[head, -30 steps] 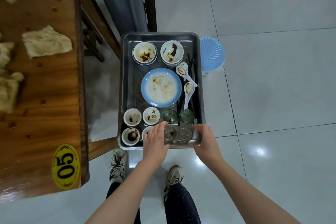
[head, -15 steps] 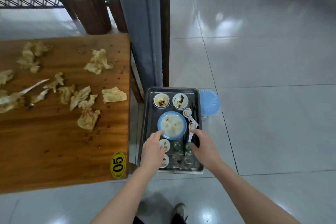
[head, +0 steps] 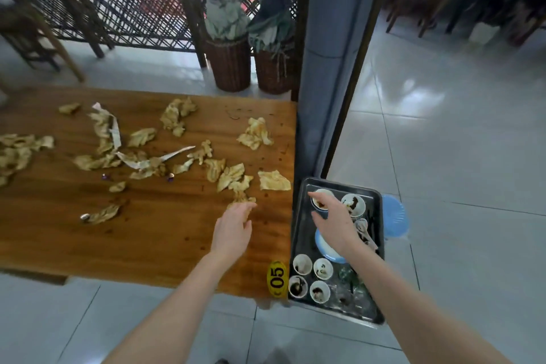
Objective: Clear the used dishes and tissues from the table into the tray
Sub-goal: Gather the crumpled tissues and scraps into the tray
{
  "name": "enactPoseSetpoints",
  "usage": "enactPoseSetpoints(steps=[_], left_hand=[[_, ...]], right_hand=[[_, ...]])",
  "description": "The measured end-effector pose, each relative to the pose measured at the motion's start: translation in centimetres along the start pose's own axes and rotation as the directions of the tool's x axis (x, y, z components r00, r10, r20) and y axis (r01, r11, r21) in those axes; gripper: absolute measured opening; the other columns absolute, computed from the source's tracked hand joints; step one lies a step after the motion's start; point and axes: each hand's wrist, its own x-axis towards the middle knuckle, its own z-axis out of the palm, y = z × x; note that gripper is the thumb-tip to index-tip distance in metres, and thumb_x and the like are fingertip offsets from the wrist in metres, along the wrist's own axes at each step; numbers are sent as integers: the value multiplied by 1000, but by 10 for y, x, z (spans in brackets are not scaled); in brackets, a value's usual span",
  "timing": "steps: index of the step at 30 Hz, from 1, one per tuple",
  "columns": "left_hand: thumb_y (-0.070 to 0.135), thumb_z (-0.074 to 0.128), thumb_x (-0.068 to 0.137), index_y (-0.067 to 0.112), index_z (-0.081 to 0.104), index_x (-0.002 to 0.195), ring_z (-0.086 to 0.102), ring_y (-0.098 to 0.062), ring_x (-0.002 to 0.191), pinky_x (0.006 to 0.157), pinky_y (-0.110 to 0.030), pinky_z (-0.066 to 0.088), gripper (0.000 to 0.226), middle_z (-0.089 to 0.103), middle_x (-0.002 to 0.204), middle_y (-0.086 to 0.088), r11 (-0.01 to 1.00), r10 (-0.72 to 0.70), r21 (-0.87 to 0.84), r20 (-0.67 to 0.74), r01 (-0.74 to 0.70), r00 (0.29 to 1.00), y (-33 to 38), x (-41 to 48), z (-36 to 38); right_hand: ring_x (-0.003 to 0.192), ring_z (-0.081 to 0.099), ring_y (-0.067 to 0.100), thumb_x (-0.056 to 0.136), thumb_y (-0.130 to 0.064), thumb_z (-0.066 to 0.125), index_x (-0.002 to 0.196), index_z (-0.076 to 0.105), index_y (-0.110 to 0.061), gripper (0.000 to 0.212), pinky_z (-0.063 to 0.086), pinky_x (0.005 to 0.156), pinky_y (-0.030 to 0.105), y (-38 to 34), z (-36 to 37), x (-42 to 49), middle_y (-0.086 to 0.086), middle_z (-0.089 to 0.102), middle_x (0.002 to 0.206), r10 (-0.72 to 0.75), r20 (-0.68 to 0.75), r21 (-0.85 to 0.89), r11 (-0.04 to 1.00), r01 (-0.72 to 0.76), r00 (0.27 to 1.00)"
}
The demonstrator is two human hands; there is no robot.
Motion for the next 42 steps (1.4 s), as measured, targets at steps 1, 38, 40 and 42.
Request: enactPoseSetpoints(steps=[1,38,40,42], left_hand=[[7,54,92,28,56,124,59,-18,104,90,-38,49,38,57,123,5,1000,-7,7,-6,7,1000,-12,4,-13],[10,58,91,33,55,127,48,-11,122,96,-24,40,42,48,133,8,980,-169,-94,86,177,982,-178,134,-84],[11,57,92,34,55,127,49,-10,119,95,-24,42,41,48,134,6,984,-145,-90,109,155,983,-180,142,-89],[11,57,92,33,55,126,53,-10,113,92,-22,45,40,48,133,5,988,-114,-92,123,126,986,-181,153,-95]], right_hand=[[121,49,16,87,-6,60,129,56,-21,44,35,101,26,-12,8,7,-2,57,127,-12,-6,-1,1000,12,1000],[102,54,17,82,-15,63,117,54,-24,38,49,84,30,-77,188,128,-4,49,113,271,294,-315,933,-175,917],[102,53,16,84,-12,60,110,58,-22,28,48,86,30,-78,185,129,-3,52,110,294,263,-279,935,-219,919],[101,54,16,85,-7,57,107,61,-20,26,49,87,32,-81,178,133,-2,54,109,313,227,-251,934,-255,922]])
